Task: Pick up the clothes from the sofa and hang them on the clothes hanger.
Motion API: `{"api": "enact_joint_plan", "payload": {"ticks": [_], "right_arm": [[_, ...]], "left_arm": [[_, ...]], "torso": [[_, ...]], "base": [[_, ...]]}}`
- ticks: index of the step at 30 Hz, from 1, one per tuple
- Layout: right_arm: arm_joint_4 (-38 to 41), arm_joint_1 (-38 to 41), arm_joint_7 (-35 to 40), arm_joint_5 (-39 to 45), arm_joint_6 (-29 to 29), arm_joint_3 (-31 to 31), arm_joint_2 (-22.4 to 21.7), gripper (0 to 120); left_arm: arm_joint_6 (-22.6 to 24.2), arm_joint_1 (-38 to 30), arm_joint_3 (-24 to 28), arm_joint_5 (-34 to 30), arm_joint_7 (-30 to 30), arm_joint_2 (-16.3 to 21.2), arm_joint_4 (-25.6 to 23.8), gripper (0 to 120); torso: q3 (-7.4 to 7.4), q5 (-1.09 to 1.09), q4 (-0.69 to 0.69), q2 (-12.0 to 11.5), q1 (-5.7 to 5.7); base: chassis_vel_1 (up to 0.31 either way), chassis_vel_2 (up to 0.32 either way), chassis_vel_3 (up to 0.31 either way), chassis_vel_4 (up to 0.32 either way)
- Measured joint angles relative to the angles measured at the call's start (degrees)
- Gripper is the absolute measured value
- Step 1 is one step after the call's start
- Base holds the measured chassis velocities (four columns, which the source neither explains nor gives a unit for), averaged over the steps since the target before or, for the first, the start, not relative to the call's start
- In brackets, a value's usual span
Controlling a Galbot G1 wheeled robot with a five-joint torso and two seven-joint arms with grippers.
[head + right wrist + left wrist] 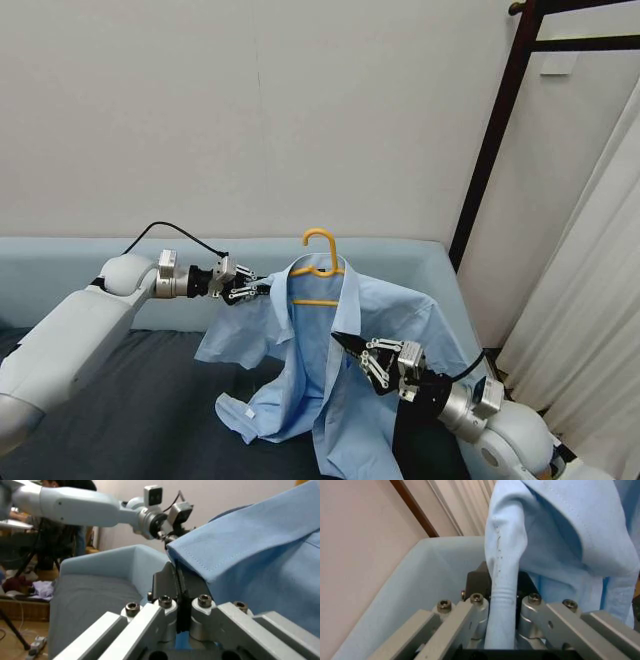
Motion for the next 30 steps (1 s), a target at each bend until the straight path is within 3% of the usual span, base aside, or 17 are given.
{"api": "enact_joint_plan", "payload": {"ticks": [13,18,22,27,30], "right_arm": [[-3.18,-0.22,-0.39,-4.86,0.05,0.59,-0.61,0],[-5.70,-1.26,3.58,-10.17,1.22,0.26,-0.84,18],[-3.14,-4.10,5.44,-10.42,1.19,0.99,-2.32,33],[2.82,-6.88,3.93,-5.11,1.46,3.01,-4.67,49],[8.49,-8.43,-2.44,7.73,-0.93,8.77,-7.79,64]], "left_arm": [[0.52,0.14,-0.08,-1.44,0.32,1.14,-2.21,5],[0.40,-1.19,-0.02,-3.32,0.92,1.85,-2.92,5],[0.25,-2.52,0.27,-3.27,2.00,2.48,-3.34,5],[-1.25,-4.41,0.82,-1.39,2.70,2.75,-1.45,5],[-1.47,-5.52,1.39,-2.03,2.71,2.85,-0.76,5]], "torso": [[0.01,0.00,0.00,0.00,0.00],[0.00,0.02,0.01,0.00,0.00],[0.00,0.00,-0.01,0.00,0.00],[0.00,0.00,-0.01,0.00,0.00],[0.00,0.00,0.02,0.00,0.00]], "base": [[0.000,0.000,0.000,0.000],[0.000,0.000,0.000,0.000],[0.000,0.000,0.000,0.000],[0.000,0.000,0.000,0.000],[0.000,0.000,0.000,0.000]]}}
